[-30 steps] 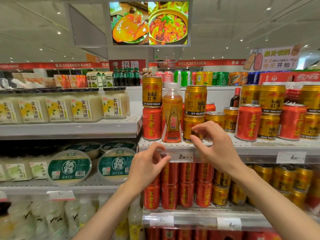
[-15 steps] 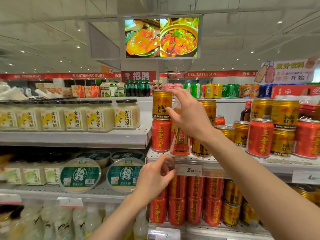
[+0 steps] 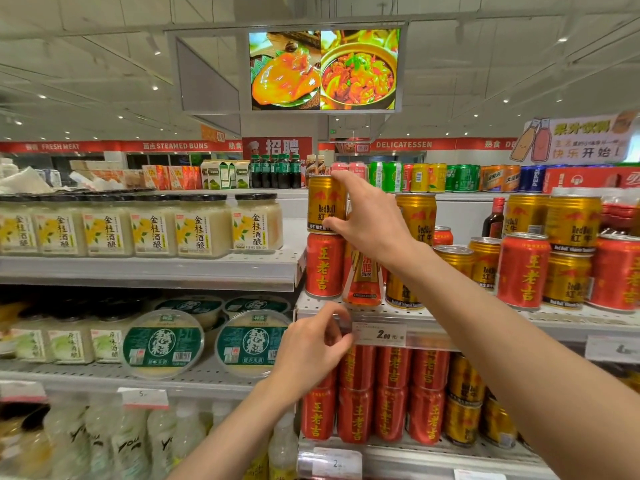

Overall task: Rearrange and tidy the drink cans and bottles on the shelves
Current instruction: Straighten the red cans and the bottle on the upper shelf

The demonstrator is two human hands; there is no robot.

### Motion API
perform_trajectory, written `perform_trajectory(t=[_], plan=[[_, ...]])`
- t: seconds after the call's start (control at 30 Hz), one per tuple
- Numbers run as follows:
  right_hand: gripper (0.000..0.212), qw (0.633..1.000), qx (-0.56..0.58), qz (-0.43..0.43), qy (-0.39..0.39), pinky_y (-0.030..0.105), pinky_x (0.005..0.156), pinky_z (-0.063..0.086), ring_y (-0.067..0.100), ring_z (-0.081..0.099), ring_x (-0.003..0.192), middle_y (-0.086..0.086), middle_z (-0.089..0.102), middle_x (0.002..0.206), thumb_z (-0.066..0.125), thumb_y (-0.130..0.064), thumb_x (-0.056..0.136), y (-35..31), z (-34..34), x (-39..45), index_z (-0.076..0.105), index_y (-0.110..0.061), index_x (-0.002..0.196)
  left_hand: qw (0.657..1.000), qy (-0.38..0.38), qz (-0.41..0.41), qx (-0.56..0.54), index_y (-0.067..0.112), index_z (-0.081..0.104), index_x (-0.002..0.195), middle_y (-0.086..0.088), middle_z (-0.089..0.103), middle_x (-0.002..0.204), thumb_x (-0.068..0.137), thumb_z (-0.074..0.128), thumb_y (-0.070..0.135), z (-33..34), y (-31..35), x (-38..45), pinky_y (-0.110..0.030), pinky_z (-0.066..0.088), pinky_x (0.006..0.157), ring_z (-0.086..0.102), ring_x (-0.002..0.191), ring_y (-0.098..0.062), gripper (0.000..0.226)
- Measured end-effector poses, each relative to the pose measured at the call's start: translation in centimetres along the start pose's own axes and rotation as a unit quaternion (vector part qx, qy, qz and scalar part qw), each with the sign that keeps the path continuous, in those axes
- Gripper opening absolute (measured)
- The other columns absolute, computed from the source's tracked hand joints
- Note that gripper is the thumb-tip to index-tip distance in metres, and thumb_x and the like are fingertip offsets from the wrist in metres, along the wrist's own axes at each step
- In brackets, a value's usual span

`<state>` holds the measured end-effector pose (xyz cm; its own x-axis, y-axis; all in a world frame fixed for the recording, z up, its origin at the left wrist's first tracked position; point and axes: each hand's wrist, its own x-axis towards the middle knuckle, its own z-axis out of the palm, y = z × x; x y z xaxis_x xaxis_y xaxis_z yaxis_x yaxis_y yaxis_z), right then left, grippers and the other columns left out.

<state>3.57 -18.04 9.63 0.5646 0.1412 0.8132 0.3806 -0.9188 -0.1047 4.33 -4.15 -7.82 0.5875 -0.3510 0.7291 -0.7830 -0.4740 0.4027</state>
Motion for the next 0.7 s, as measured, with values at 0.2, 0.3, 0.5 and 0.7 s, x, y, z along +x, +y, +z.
perform_trajectory(t=[0.2, 0.3, 0.5, 0.7], plan=[[0.074, 1.0, -0.004, -0.009, -0.007, 0.042, 0.096, 0.054, 0.018, 0.069, 0.103, -0.002, 0.053, 0.148, 0.077, -0.031, 0.087, 0.5, 0.1, 0.0, 0.039, -0.025, 0.151, 1.0, -0.002, 0.006, -0.001, 0.031, 0.061, 0.109, 0.016, 0.063, 0.067, 0.088, 0.076, 0.035, 0.0, -0.1, 0.0, -0.023, 0.053, 0.064, 0.064, 0.066, -0.005, 0.025], [0.075, 1.0, -0.008, -0.012, -0.005, 0.044, 0.095, 0.055, 0.019, 0.069, 0.104, -0.003, 0.049, 0.153, 0.076, -0.033, 0.088, 0.6, 0.1, -0.1, 0.037, -0.025, 0.152, 1.0, -0.003, 0.006, 0.002, 0.032, 0.06, 0.109, 0.017, 0.061, 0.066, 0.089, 0.075, 0.035, 0.0, -0.2, -0.1, -0.022, 0.053, 0.064, 0.063, 0.066, -0.004, 0.025], [0.059, 0.996, -0.067, -0.052, 0.03, 0.033, 0.07, 0.059, 0.018, 0.068, 0.092, 0.004, 0.048, 0.147, 0.071, -0.038, 0.091, 1.0, 0.2, -2.1, 0.05, -0.018, 0.142, 1.0, -0.005, 0.007, 0.002, 0.03, 0.061, 0.112, 0.015, 0.064, 0.07, 0.09, 0.074, 0.035, -0.1, -0.2, -0.2, -0.028, 0.056, 0.066, 0.064, 0.067, -0.005, 0.027], [0.045, 0.948, -0.227, -0.212, 0.067, 0.048, 0.101, 0.045, 0.034, 0.054, 0.122, 0.017, 0.059, 0.134, 0.069, -0.033, 0.09, 4.2, 2.5, -6.1, 0.063, -0.008, 0.127, 1.0, -0.002, 0.007, -0.001, 0.032, 0.059, 0.111, 0.015, 0.064, 0.069, 0.09, 0.075, 0.035, 0.0, -0.3, -0.3, -0.028, 0.056, 0.066, 0.064, 0.067, -0.005, 0.027]])
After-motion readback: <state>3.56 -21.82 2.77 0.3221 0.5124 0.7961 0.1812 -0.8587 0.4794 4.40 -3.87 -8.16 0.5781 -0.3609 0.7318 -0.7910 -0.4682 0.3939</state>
